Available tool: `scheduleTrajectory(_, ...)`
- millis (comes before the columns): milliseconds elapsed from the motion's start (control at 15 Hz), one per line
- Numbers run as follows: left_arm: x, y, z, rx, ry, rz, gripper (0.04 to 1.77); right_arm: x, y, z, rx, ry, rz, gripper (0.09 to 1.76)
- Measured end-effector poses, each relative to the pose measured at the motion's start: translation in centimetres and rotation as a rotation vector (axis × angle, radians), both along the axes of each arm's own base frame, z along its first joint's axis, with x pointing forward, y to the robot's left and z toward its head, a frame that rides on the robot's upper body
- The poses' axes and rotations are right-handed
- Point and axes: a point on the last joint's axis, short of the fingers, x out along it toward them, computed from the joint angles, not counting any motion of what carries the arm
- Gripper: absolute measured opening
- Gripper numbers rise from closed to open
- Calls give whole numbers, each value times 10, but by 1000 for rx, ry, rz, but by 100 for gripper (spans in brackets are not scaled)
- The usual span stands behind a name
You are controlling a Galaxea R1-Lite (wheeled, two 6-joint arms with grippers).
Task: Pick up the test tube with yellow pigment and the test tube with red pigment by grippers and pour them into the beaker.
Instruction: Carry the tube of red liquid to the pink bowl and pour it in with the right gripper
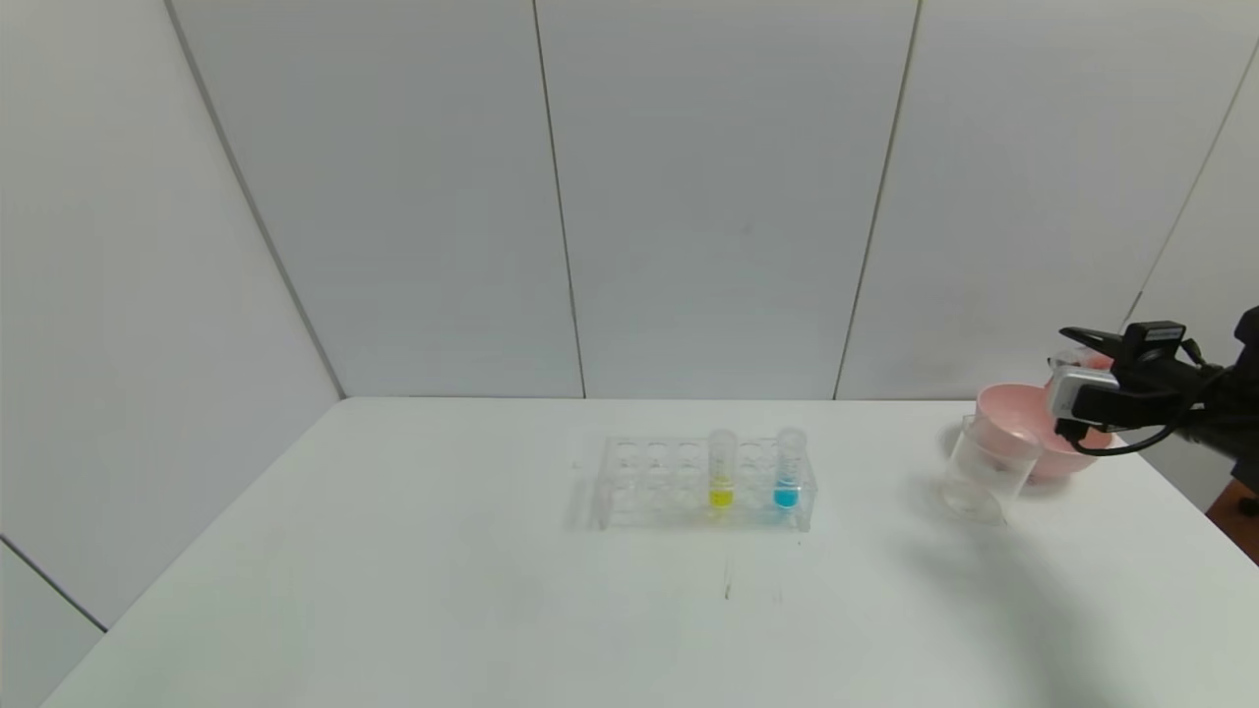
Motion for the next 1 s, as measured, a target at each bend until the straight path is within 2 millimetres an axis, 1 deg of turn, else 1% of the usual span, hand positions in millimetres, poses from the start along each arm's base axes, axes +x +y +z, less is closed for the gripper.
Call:
scheduleTrajectory(200,0,0,0,0,0,0,176,0,-1,3,-85,-46,-4,58)
scheduleTrajectory(533,0,0,0,0,0,0,176,-2,4,-4,-83,-25,-8,58)
scheduleTrajectory(667,0,0,0,0,0,0,176,-2,4,-3,-86,-29,-9,58)
scheduleTrajectory(867,0,0,0,0,0,0,176,-1,4,2,-144,-75,-35,58)
scheduleTrajectory(1000,0,0,0,0,0,0,176,-1,5,1,-144,-74,-35,59)
